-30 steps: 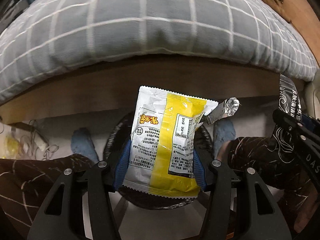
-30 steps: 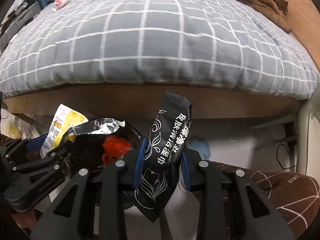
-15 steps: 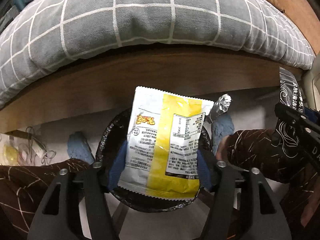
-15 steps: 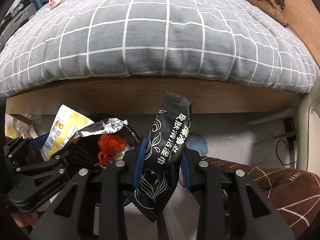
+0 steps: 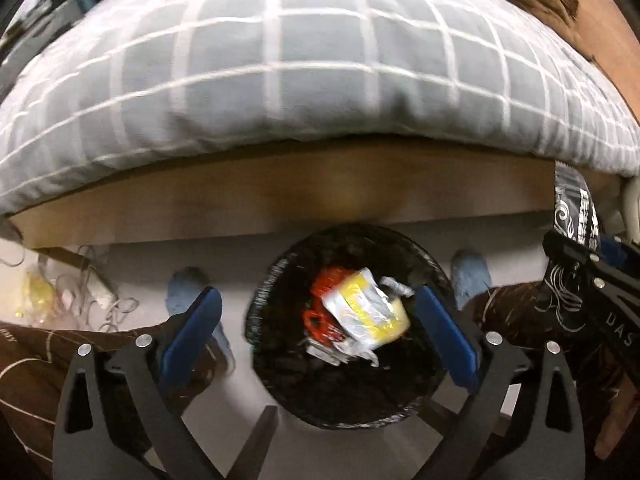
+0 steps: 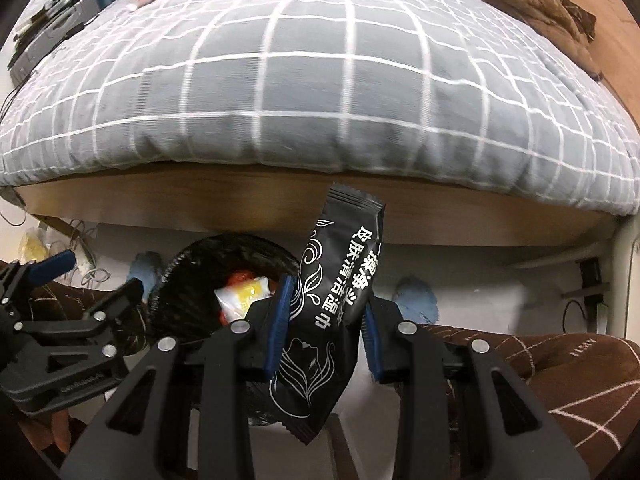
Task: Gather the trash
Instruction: 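Open the left gripper over the wastebasket while the right gripper releases the black packet, then move both grippers back to the two plastic bags on the bed, then grasp the clear red-printed bag with the left gripper while the right gripper grasps the white QR-code bag, then lift both bags and carry them over the wastebasket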
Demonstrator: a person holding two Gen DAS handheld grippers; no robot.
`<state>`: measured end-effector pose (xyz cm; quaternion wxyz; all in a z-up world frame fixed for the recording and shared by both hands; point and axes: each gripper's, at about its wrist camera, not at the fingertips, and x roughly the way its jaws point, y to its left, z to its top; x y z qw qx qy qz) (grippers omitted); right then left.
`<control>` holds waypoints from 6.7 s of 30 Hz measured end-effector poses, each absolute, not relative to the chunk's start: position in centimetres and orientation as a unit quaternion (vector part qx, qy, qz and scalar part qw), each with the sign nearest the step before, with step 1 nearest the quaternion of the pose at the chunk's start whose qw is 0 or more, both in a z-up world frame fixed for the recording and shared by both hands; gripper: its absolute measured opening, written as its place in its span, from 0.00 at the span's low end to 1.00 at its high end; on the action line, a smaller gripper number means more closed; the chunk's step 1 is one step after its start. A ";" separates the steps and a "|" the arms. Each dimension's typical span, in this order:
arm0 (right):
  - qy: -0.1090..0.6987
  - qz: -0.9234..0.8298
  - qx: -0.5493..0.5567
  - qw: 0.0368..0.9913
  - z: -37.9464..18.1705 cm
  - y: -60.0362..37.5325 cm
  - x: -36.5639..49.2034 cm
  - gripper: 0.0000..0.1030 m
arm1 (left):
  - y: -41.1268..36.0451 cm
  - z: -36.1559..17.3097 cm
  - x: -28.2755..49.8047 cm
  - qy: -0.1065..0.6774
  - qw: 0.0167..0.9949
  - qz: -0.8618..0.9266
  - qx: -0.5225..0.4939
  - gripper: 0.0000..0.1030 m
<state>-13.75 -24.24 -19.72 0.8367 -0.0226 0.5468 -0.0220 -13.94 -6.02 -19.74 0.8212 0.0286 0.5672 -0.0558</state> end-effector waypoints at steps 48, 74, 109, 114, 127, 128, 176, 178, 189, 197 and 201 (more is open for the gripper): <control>0.573 0.037 -0.075 0.815 -22.9 -15.9 -11.3 0.79 | 4.8 -19.3 -14.2 0.565 0.824 0.031 -0.022 0.95; 0.412 0.021 -0.076 0.908 -6.8 -19.6 -8.9 0.93 | 4.6 -7.8 -9.2 0.485 0.874 0.020 -0.016 0.94; 0.402 0.072 -0.070 0.910 -7.8 -20.6 18.4 0.93 | 7.8 -7.3 23.2 0.445 0.894 0.053 0.006 0.94; 0.411 0.088 -0.049 0.906 -8.6 -20.1 21.1 0.93 | 7.7 -8.1 26.6 0.441 0.896 0.053 0.008 0.94; 0.429 0.105 -0.039 0.896 -12.4 -18.9 23.4 0.79 | 8.0 -11.5 29.9 0.457 0.888 0.054 -0.004 0.76; 0.427 0.104 -0.035 0.898 -12.4 -18.9 23.3 0.77 | 8.0 -11.6 29.7 0.456 0.888 0.052 -0.003 0.70; 0.406 0.094 -0.030 0.909 -1.5 -16.8 5.6 0.38 | 6.3 -0.6 7.4 0.452 0.892 0.020 0.011 0.50; 0.403 0.095 -0.031 0.910 -0.8 -16.7 4.5 0.38 | 6.0 -0.2 5.9 0.451 0.892 0.020 0.014 0.50; 0.398 0.094 -0.029 0.912 0.7 -16.9 -2.2 0.38 | 5.0 0.7 -1.1 0.453 0.891 0.008 -0.008 0.50; 0.397 0.094 -0.029 0.913 0.9 -17.2 -6.7 0.38 | 3.5 0.8 -5.9 0.448 0.894 -0.007 -0.021 0.50; 0.401 0.092 -0.031 0.911 0.5 -17.3 -8.6 0.38 | 2.6 0.3 -8.2 0.451 0.892 -0.013 -0.021 0.50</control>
